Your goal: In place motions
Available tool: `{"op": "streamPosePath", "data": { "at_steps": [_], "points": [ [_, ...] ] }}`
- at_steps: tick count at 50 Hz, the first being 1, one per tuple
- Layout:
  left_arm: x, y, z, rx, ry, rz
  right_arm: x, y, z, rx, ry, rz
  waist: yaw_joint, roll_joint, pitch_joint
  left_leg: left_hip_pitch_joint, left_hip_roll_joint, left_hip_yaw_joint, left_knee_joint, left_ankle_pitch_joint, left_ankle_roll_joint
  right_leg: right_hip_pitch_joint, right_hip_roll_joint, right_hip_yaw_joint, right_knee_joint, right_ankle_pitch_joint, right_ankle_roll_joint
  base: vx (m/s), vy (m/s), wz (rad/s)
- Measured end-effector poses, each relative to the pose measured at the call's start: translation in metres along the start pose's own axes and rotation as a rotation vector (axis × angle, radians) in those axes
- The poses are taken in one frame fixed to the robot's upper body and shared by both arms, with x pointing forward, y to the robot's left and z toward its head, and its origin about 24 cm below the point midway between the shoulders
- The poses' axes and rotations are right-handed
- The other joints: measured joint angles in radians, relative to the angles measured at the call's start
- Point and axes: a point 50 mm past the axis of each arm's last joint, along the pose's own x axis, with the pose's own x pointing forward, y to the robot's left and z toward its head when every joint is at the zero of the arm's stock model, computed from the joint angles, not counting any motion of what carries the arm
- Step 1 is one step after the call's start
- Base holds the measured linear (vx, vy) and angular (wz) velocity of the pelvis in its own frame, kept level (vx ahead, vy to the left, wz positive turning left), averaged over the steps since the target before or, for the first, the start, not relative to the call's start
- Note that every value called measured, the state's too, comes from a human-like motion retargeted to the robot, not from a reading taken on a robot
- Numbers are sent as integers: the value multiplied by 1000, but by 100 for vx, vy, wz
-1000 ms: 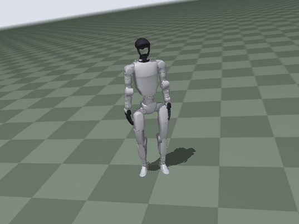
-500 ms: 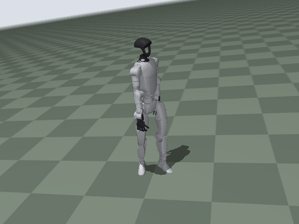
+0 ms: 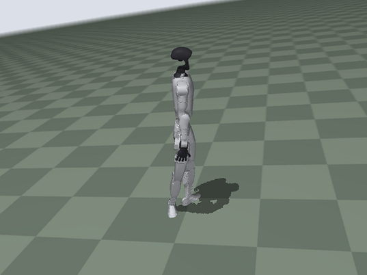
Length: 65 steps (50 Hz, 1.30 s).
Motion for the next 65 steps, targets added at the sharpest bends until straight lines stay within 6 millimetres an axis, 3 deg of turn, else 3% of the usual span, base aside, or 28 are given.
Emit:
{"op": "streamPosePath", "data": {
  "at_steps": [2, 5, 8, 10, 12, 15, 20, 23, 25, 27, 28, 30, 34, 37, 39, 43, 48, 50, 52, 53, 55, 58, 65],
  "points": [
    [0, 3, -2, 0, -1, 9, 0, 0, -15, 11, 56, -1, 46, 8, -10, 10, -11, -95, -25, -13, -31, 14, 0, 20, 14, 13, 2, 45, -17, -49],
    [1, 3, -13, -12, 33, 6, -1, -2, -38, 28, 144, -13, 85, 35, -48, 27, -29, -96, -72, -28, -12, 32, -9, 37, 50, 73, -10, 51, -16, -29],
    [0, 2, -14, -21, 58, -1, -1, -1, -46, 71, 158, -28, 70, 119, -62, 12, 55, -161, -57, -34, -32, 33, -75, 123, 238, 215, -66, 46, -28, 45],
    [0, 2, -3, 0, 25, -5, -1, -5, -40, 113, 116, -27, 2, 182, -29, 32, 75, -223, -71, -42, -20, -23, -209, 282, 534, 230, -153, 36, -36, 166],
    [-2, 5, 9, 51, -9, -8, 0, -3, -34, 142, 83, -10, -73, 176, -27, 18, 17, -290, -97, -32, 5, -167, -277, 536, 702, 182, -123, 19, -39, 178],
    [-6, 12, 35, 146, -61, 13, 3, 7, -22, 177, 26, 10, -148, 170, -17, -13, -21, -378, -113, -4, 26, -365, -149, 897, 730, 83, -28, -4, -44, 165],
    [-19, 10, 92, 287, -211, 40, 3, 15, -2, 178, -52, 67, -195, 156, 72, -7, -54, -523, -112, 28, 49, -423, 0, 1041, 534, -84, -32, -11, -42, 152],
    [-26, 2, 113, 332, -271, 24, 3, 13, 5, 73, -56, 61, -206, 113, 83, -8, -113, -574, -104, 36, 63, -403, 12, 975, 290, -117, -52, 0, -35, 134],
    [-30, -6, 125, 358, -305, 10, 2, 11, 11, -5, -76, 35, -262, 103, 111, 9, -151, -664, -98, 44, 72, -348, 11, 756, 126, -95, -145, 3, -22, 236],
    [-32, -11, 131, 387, -319, -13, 2, 7, 12, -101, -77, -8, -319, 88, 126, 26, -190, -743, -93, 55, 81, -302, -1, 701, 98, -55, -63, 6, -19, 182],
    [-33, -13, 132, 410, -320, -26, 1, 4, 12, -152, -69, -32, -285, 81, 123, 27, -187, -722, -94, 54, 84, -281, -6, 658, 109, -82, -64, -1, -13, 13],
    [-33, -19, 134, 477, -322, -43, 1, 1, 11, -217, -59, -66, -252, 63, 125, 37, -202, -713, -97, 54, 92, -296, -3, 764, 108, -73, -55, -8, -8, -30],
    [-35, -23, 139, 524, -342, -36, 2, 4, 12, -251, -60, -89, -247, 54, 123, 47, -191, -639, -117, 42, 97, -288, 26, 694, 64, -80, -95, -19, 0, -61],
    [-35, -20, 137, 515, -330, -37, 2, 6, 12, -237, -50, -83, -266, 53, 108, 47, -175, -557, -136, 24, 92, -336, 36, 754, 74, -119, -88, -31, 17, -168],
    [-34, -16, 134, 512, -317, -30, 2, 6, 15, -220, -48, -67, -277, 59, 107, 49, -151, -485, -143, 7, 84, -345, 30, 710, 72, -126, -84, -38, 25, -222],
    [-31, -3, 125, 499, -275, -4, -1, 1, 21, -196, -52, -48, -312, 85, 100, 65, -87, -292, -155, -40, 51, -307, -8, 485, 76, -110, -63, -41, 42, -274],
    [-22, 11, 99, 470, -196, 26, -4, -8, 25, -97, -58, -37, -330, 131, 89, 113, -2, -1, -153, -94, -14, -244, -22, 235, 102, -50, -121, -37, 58, -323],
    [-18, 13, 85, 443, -158, 34, -6, -14, 27, -49, -62, -37, -253, 127, 71, 152, 6, 185, -161, -115, -46, -252, -41, 277, 138, -33, -153, -38, 65, -450],
    [-14, 13, 69, 417, -113, 37, -6, -17, 23, 7, -61, -39, -246, 136, 63, 174, 8, 240, -160, -128, -64, -237, -47, 263, 136, 24, -179, -34, 63, -319],
    [-12, 13, 61, 399, -94, 36, -6, -19, 22, 33, -59, -43, -243, 138, 58, 185, 5, 274, -157, -134, -74, -231, -50, 265, 125, 61, -183, -33, 61, -261],
    [-9, 11, 47, 364, -63, 26, -7, -22, 18, 78, -50, -53, -244, 125, 46, 208, -21, 328, -146, -147, -92, -220, -53, 274, 76, 104, -117, -37, 65, -236],
    [-6, 12, 34, 328, -33, 13, -6, -22, 7, 132, -16, -59, -214, 120, 18, 243, -31, 433, -129, -141, -126, -291, -45, 450, 68, 93, -162, -32, 58, -237],
    [-3, 12, 20, 275, -29, -7, -4, -12, -20, 167, 89, -37, -288, 156, 2, 308, 6, 431, -81, -67, -154, -320, -19, 598, 40, 96, -200, -22, 41, -119]
  ]
}}
